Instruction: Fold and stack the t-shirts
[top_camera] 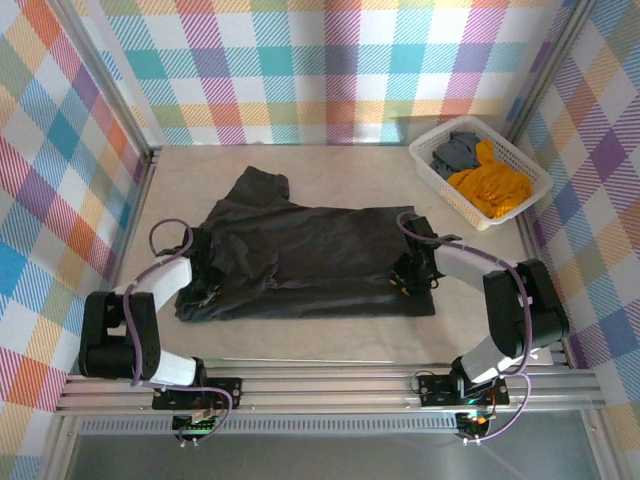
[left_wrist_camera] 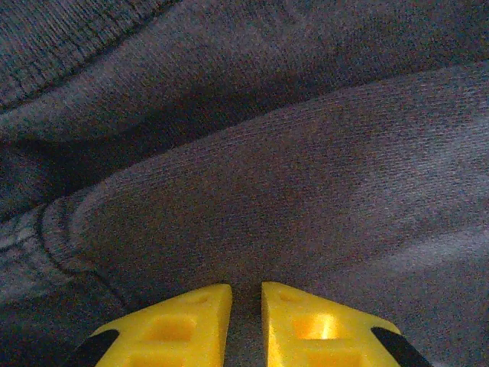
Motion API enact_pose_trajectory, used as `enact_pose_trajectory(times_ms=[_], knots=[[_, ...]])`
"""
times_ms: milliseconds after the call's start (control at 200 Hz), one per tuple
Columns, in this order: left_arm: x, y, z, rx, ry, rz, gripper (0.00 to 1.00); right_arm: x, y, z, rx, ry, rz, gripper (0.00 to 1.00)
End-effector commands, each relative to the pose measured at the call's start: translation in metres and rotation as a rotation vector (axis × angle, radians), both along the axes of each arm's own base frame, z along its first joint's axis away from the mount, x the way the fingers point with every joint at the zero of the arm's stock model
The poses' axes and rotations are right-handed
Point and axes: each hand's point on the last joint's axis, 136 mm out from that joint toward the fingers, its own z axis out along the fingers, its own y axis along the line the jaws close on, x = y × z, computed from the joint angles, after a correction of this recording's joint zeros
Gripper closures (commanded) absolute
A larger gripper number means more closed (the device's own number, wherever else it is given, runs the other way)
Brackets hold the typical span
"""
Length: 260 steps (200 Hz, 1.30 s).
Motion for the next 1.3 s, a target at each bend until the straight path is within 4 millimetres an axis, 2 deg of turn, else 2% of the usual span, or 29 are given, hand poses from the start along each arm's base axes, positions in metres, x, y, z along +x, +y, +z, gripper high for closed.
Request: enact_pose_trajectory(times_ms=[0, 135, 470, 575, 640, 720, 775, 835, 915, 1015, 1120, 1155, 1295], knots=[[-0.052, 0.011, -0.016, 0.044, 0.131, 0.060, 0.80, -0.060, -0.019, -0.021, -0.052, 0.193, -0.039, 0.70], [-0.062, 0.011, -0.013, 0.043, 0.122, 0.061, 0.79, -0.074, -0.022, -0.016, -0.039, 0.198, -0.059, 0.69], [-0.071, 0.010, -0.013, 0.040, 0.126, 0.047, 0.79, -0.098, -0.028, -0.011, -0.029, 0.201, -0.104, 0.69], [-0.069, 0.011, 0.000, 0.042, 0.098, 0.054, 0.79, -0.082, -0.028, 0.001, -0.036, 0.115, -0.077, 0.67], [-0.061, 0.013, 0.024, 0.060, 0.049, 0.050, 0.77, -0.059, -0.019, 0.021, -0.008, 0.009, -0.003, 0.64], [-0.044, 0.018, 0.062, 0.089, -0.046, 0.044, 0.70, -0.030, -0.011, 0.051, -0.001, -0.129, 0.086, 0.55], [-0.024, 0.020, 0.086, 0.099, -0.111, 0.035, 0.67, -0.012, -0.013, 0.069, -0.015, -0.198, 0.125, 0.49], [0.007, 0.017, 0.107, 0.092, -0.174, -0.001, 0.63, 0.011, -0.015, 0.084, 0.007, -0.258, 0.153, 0.46], [0.063, 0.001, 0.118, 0.030, -0.236, -0.096, 0.60, 0.045, -0.015, 0.096, 0.063, -0.345, 0.184, 0.46], [0.131, -0.006, 0.127, 0.036, -0.284, -0.197, 0.62, 0.083, -0.014, 0.107, 0.082, -0.407, 0.244, 0.46], [0.203, -0.017, 0.130, 0.038, -0.408, -0.317, 0.62, 0.108, -0.009, 0.109, 0.091, -0.422, 0.291, 0.46], [0.224, -0.021, 0.124, 0.037, -0.429, -0.359, 0.62, 0.115, -0.007, 0.110, 0.104, -0.427, 0.301, 0.45], [0.287, -0.028, 0.100, 0.062, -0.462, -0.489, 0.60, 0.137, -0.005, 0.110, 0.131, -0.434, 0.319, 0.43]])
